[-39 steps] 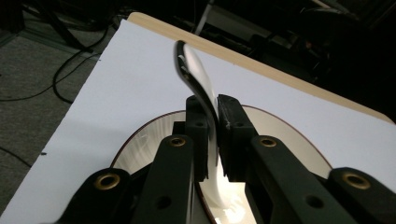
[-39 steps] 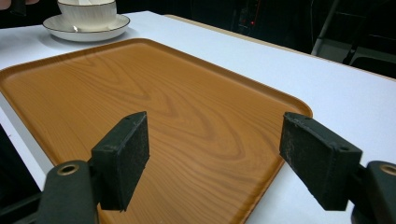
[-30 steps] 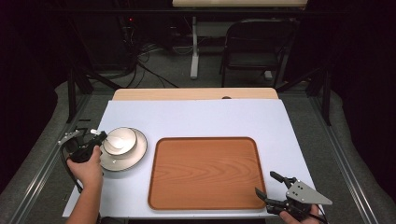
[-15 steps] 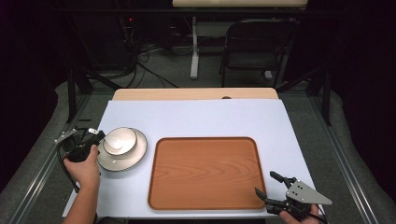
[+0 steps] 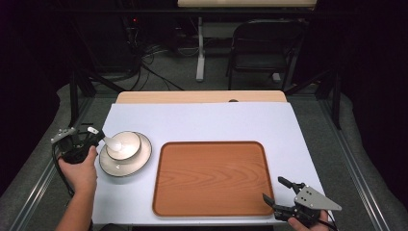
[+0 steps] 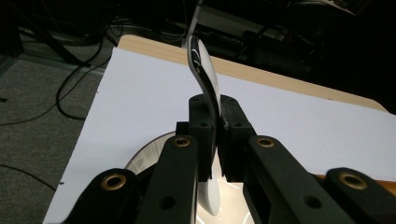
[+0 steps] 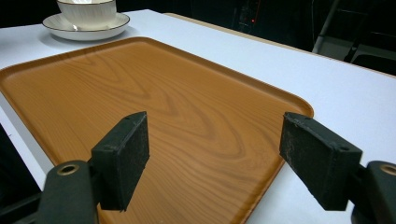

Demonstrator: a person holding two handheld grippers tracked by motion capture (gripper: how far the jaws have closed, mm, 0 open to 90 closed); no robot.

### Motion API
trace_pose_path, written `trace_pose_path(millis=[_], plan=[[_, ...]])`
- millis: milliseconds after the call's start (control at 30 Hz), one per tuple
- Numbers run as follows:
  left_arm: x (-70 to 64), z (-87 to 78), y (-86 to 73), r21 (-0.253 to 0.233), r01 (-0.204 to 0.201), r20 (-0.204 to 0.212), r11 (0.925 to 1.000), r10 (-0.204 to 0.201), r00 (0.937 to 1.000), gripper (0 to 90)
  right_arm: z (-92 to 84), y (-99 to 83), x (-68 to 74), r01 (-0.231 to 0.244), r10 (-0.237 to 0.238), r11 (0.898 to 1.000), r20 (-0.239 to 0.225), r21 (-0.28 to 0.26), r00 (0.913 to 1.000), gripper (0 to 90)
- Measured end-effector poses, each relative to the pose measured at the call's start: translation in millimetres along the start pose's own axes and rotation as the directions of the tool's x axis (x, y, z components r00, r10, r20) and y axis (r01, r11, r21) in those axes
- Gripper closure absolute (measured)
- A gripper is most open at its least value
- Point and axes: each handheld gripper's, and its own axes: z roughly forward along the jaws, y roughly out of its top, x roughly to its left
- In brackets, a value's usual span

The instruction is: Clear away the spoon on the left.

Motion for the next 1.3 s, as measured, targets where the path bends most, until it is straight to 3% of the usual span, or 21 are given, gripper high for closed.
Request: trace_pose_path(millis=[300,767,1067,1300], plan=[[-16.0,-8.9,13.3,0.018,-0.099,-0.005,0.9949,0.099,0.9951,85.3,-0.1,0.0,0.0,0.000,0.000,1.000,0.001,-0.001,1.0000,23.6],[-35.4,-17.7,25.0,0.079,-0.175,0.061,0.9814,0.171,0.9834,85.2,-0.3,0.0,0.1,0.002,-0.002,1.000,0.002,-0.003,1.0000,23.6],[-52.5,-21.0,28.1,0.115,-0.218,0.125,0.9693,0.203,0.9712,85.3,-0.3,0.0,0.1,0.003,-0.003,1.000,0.002,-0.004,1.0000,23.6],[-70.2,-20.5,26.5,0.129,-0.265,0.188,0.9555,0.239,0.9526,85.2,-0.6,0.0,0.2,0.005,-0.005,1.000,0.002,-0.003,1.0000,23.6]])
